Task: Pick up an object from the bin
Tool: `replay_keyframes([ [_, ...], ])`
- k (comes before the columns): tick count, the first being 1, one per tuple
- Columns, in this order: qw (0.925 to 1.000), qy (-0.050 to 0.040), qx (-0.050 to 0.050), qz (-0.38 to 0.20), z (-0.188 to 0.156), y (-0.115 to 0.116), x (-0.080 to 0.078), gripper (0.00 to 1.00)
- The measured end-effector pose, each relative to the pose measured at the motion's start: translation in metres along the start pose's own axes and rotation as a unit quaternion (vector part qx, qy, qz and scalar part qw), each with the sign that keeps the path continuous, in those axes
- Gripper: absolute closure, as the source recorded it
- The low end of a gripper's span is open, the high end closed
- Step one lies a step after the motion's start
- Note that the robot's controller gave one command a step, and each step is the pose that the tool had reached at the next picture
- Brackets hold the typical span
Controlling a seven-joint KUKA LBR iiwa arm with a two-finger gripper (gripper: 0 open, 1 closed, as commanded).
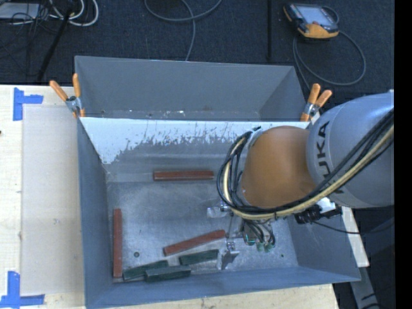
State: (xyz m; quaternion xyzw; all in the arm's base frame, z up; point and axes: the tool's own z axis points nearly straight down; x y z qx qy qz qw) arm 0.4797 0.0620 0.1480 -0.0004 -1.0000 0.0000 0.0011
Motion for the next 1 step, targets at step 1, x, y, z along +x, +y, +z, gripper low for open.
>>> replay_keyframes([
  [1, 0.9995, -0.0076, -0.001, 0.029, 0.0727, -0.0001, -0.0223, 1.00],
])
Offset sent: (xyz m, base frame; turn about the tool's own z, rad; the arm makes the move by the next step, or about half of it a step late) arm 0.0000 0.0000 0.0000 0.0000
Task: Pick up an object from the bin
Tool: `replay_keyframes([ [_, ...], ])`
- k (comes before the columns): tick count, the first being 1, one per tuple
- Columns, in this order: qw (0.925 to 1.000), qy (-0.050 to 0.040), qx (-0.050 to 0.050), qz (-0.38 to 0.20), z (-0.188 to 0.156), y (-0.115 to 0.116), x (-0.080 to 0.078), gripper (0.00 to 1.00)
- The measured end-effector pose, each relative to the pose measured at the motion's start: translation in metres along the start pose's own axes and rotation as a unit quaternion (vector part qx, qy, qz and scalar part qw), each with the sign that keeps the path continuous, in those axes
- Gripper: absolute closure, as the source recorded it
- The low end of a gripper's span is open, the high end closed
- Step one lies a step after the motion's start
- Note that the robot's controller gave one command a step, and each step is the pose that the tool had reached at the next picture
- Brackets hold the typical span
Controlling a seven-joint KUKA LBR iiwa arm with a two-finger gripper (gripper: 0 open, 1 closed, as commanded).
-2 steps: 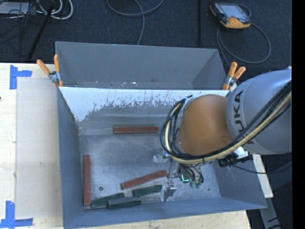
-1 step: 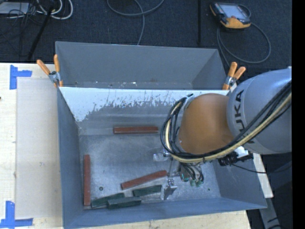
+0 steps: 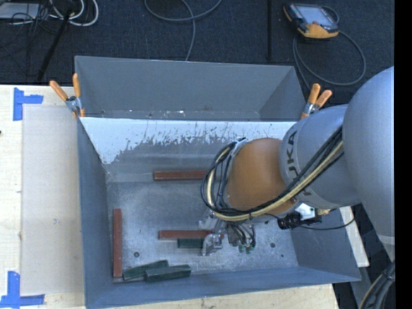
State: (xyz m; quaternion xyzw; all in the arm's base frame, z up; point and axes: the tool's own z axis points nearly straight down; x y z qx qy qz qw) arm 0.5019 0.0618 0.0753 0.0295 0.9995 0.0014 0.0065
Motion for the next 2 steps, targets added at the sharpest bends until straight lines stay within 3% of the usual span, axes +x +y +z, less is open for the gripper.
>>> replay_keyframes([
  [1, 1.0000, 0.0000, 0.000, 0.000, 0.000, 0.000, 0.000, 1.00],
  [2, 0.9960, 0.0068, 0.001, -0.089, -0.032, -0.045, -0.022, 1.00],
])
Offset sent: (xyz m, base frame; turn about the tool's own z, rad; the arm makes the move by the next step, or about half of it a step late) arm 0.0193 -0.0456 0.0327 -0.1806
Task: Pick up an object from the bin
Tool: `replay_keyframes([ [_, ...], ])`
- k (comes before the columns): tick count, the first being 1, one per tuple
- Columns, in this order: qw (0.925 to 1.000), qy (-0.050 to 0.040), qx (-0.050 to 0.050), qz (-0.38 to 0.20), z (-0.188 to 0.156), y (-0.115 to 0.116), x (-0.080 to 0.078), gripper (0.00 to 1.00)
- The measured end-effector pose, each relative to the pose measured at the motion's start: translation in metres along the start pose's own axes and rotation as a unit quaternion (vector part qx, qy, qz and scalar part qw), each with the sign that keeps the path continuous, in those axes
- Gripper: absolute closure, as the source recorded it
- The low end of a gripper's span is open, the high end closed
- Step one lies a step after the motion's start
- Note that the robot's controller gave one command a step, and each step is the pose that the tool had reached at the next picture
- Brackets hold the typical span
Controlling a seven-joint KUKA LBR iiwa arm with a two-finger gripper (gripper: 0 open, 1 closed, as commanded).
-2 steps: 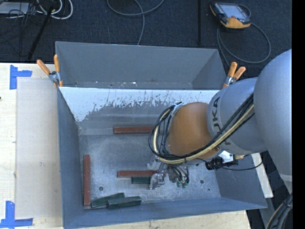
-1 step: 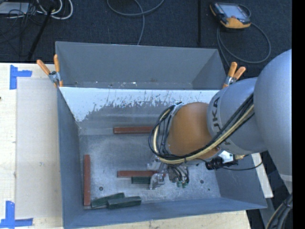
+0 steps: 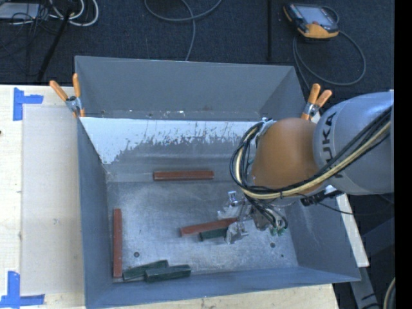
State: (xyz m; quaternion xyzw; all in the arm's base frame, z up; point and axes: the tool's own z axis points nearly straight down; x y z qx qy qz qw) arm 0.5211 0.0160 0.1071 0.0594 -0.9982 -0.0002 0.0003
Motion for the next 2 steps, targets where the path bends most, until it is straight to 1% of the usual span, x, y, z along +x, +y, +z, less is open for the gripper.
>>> replay_keyframes([
  [1, 1.0000, 0.0000, 0.000, 0.000, 0.000, 0.000, 0.000, 1.00],
  [2, 0.9998, 0.0000, 0.000, 0.018, -0.110, -0.005, -0.005, 1.00],
])
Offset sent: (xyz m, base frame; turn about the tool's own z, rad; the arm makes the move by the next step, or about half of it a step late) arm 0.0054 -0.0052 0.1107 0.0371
